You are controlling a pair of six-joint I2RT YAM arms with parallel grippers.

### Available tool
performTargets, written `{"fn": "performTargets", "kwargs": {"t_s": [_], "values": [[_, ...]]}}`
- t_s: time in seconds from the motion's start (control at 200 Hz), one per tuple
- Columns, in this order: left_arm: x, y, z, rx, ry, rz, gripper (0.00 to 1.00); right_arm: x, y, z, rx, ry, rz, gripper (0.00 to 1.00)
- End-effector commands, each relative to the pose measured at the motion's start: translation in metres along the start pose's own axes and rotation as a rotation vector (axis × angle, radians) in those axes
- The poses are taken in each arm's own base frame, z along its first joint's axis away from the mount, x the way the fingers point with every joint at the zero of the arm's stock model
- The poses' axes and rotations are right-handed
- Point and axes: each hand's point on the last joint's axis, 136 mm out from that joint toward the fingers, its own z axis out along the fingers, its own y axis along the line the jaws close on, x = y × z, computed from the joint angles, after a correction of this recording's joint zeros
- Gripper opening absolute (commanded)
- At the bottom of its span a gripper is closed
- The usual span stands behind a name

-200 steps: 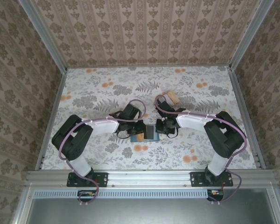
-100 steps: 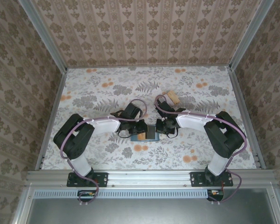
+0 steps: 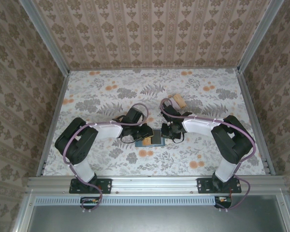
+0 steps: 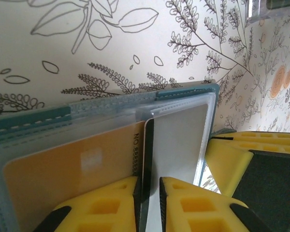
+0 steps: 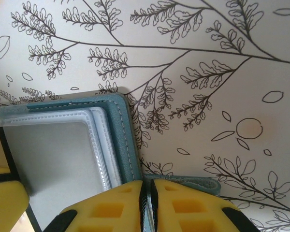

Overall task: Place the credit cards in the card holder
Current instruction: Insert the credit card into the card slot.

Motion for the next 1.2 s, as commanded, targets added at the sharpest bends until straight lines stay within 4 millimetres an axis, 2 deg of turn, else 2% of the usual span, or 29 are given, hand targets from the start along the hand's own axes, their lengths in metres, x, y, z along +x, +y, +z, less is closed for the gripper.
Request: {"fn": "performTargets", "kwargs": {"t_s": [0.0,0.165,0.375,0.53,0.665,0.855,1.02,1.06,1.145,1.195], "values": [[0.005,0.012,-0.013,-0.093,-0.005,0.043,0.26,0.017,-0.025,0.015,0.106,0.046,0.013,0.16],[0.000,0.029,-0.028,-0.160,-0.046,0.057,0.40,0.017,-0.027,0.016,0.125,0.046,0.003,0.16],[-0.005,0.039,-0.028,-0.170,-0.038,0.046,0.41,0.016,-0.025,0.016,0.120,0.048,0.001,0.16],[-0.008,0.030,-0.030,-0.142,-0.041,0.075,0.41,0.011,-0.015,0.008,0.086,0.032,-0.018,0.19],[-0.013,0.013,-0.038,-0.096,-0.064,0.114,0.41,-0.003,0.003,-0.012,0.035,-0.010,-0.051,0.23],[-0.025,-0.002,-0.062,-0.086,-0.160,0.172,0.46,-0.024,0.018,-0.051,0.019,-0.107,-0.109,0.31],[-0.036,-0.008,-0.081,-0.095,-0.248,0.203,0.53,-0.047,0.006,-0.085,0.100,-0.187,-0.179,0.37],[-0.040,-0.006,-0.085,-0.103,-0.263,0.202,0.55,-0.056,0.002,-0.093,0.118,-0.210,-0.190,0.37],[-0.047,-0.006,-0.092,-0.103,-0.286,0.193,0.57,-0.075,-0.008,-0.105,0.149,-0.234,-0.192,0.45],[-0.049,-0.005,-0.095,-0.102,-0.300,0.190,0.58,-0.089,-0.013,-0.112,0.147,-0.250,-0.179,0.45]]}}
